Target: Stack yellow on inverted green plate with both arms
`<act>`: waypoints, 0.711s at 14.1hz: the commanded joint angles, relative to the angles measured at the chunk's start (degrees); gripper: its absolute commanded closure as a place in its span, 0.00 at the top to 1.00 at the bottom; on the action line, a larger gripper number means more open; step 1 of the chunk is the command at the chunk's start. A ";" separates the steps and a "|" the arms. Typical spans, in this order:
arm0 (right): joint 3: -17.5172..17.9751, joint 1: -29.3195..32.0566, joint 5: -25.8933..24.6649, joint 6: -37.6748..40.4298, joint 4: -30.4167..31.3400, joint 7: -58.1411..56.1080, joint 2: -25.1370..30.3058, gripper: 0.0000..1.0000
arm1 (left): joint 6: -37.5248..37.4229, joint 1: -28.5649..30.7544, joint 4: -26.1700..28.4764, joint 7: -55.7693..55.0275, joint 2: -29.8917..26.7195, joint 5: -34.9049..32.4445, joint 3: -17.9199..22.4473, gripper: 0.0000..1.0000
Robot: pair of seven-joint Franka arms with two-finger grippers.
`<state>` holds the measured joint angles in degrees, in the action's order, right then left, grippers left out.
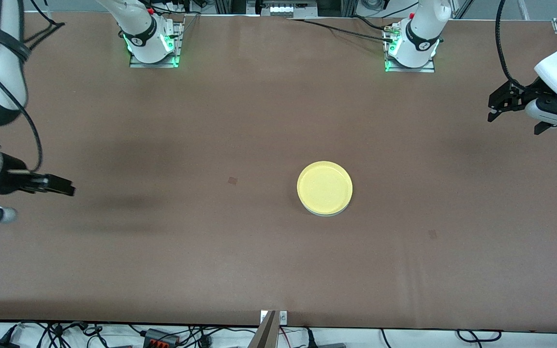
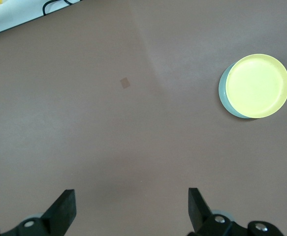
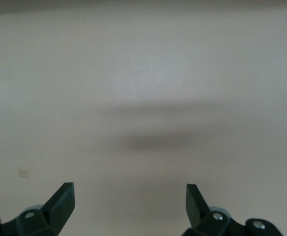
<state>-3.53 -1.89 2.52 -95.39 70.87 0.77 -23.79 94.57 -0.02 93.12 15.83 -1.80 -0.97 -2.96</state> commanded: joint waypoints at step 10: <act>0.98 2.86 -2.60 3.20 14.00 -2.97 14.72 1.00 | -1.23 0.38 -1.80 1.13 0.75 1.23 -0.21 1.00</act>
<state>-3.48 0.45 1.70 -91.49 79.83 -2.09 -12.66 94.53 -0.02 93.10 15.86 -1.80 -0.97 -2.98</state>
